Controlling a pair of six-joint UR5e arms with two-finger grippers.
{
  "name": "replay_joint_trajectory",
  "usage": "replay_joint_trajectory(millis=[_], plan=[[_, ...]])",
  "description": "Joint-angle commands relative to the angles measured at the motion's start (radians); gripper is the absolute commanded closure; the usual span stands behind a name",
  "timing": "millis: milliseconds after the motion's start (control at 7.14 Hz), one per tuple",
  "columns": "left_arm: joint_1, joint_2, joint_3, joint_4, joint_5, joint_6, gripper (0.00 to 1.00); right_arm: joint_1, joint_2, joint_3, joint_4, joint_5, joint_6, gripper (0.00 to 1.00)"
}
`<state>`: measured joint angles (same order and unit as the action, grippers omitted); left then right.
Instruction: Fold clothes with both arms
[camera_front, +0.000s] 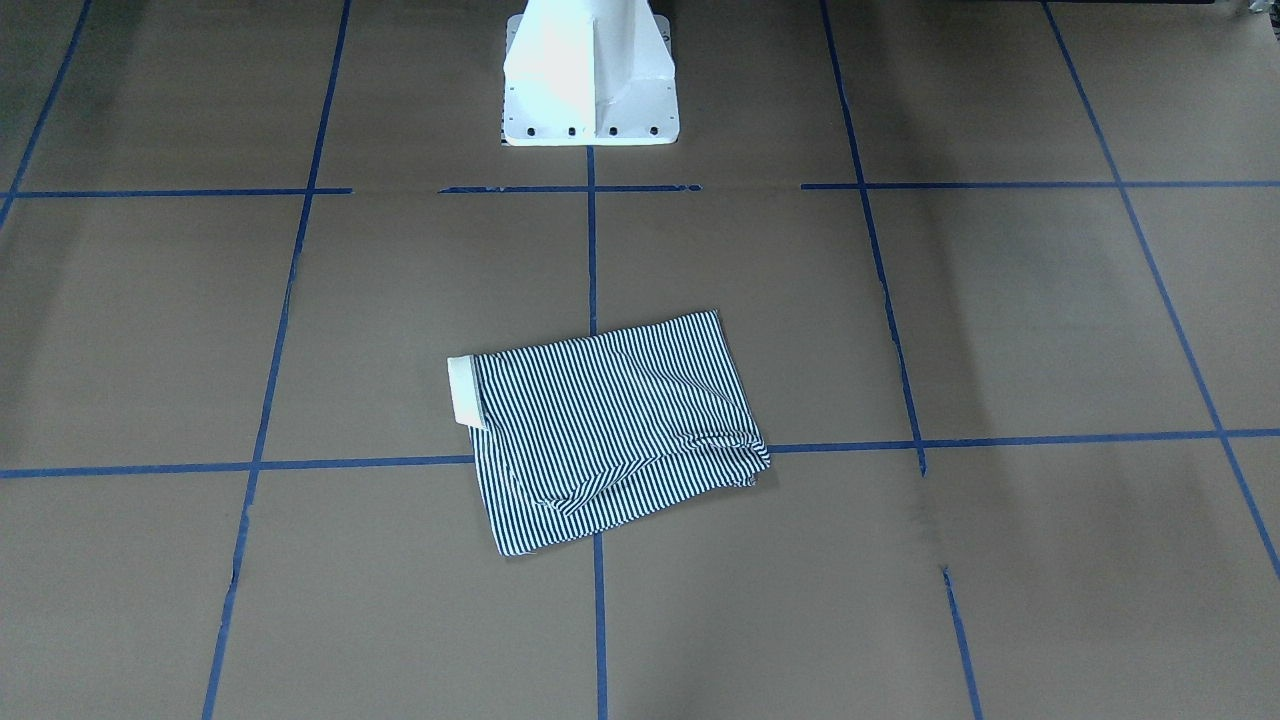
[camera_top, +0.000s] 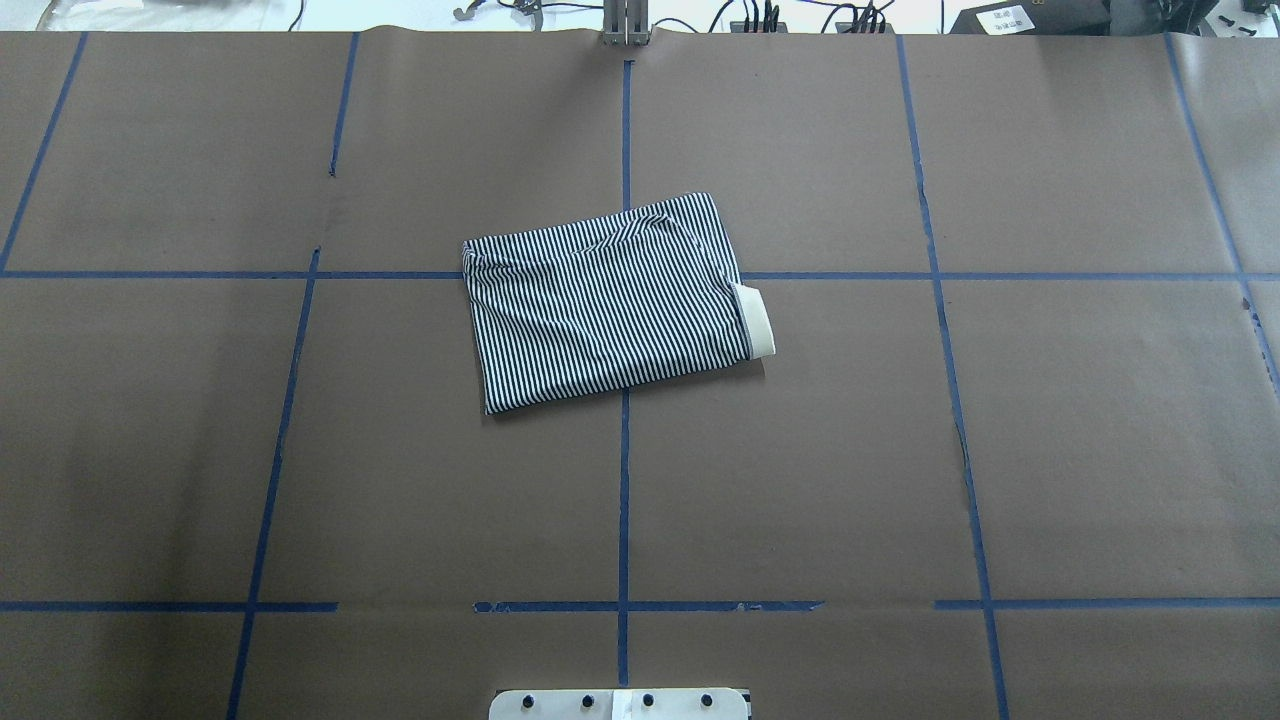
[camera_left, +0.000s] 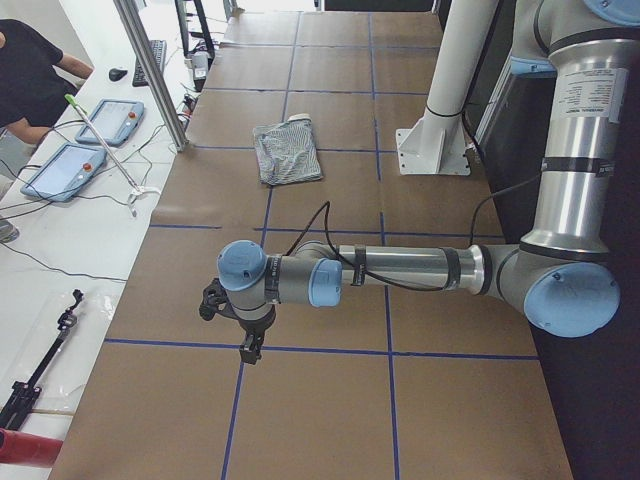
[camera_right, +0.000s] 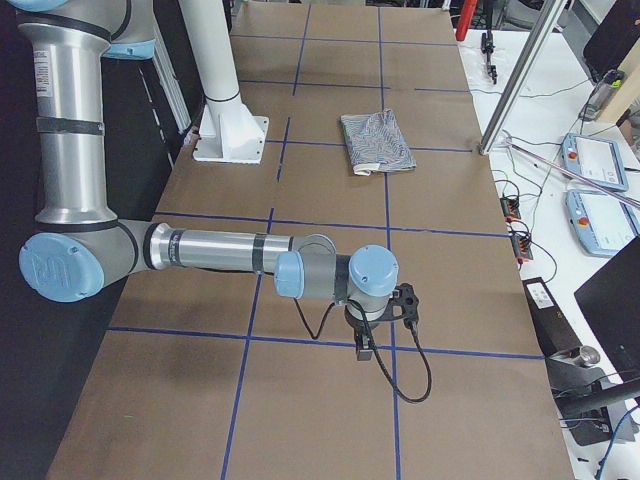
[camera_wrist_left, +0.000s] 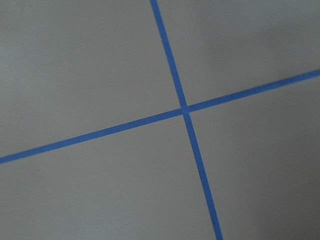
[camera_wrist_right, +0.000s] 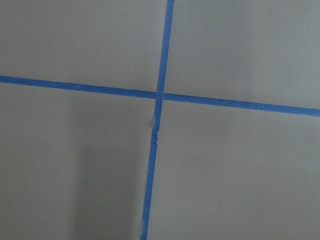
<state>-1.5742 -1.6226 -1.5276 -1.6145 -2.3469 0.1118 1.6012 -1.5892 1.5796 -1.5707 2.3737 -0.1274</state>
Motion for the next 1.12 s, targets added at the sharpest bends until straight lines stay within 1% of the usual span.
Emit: replay_joint_trajectory(millis=[0,980], plan=[[0.000,0.000,0.000,-0.002,0.000,-0.049,0.00,0.000,0.000,0.000,0.000,-0.001,0.000,0.00],[0.002,-0.019,-0.008,-0.002,0.003,-0.043,0.00,0.000,0.002,0.008,0.000,-0.002,0.002,0.00]])
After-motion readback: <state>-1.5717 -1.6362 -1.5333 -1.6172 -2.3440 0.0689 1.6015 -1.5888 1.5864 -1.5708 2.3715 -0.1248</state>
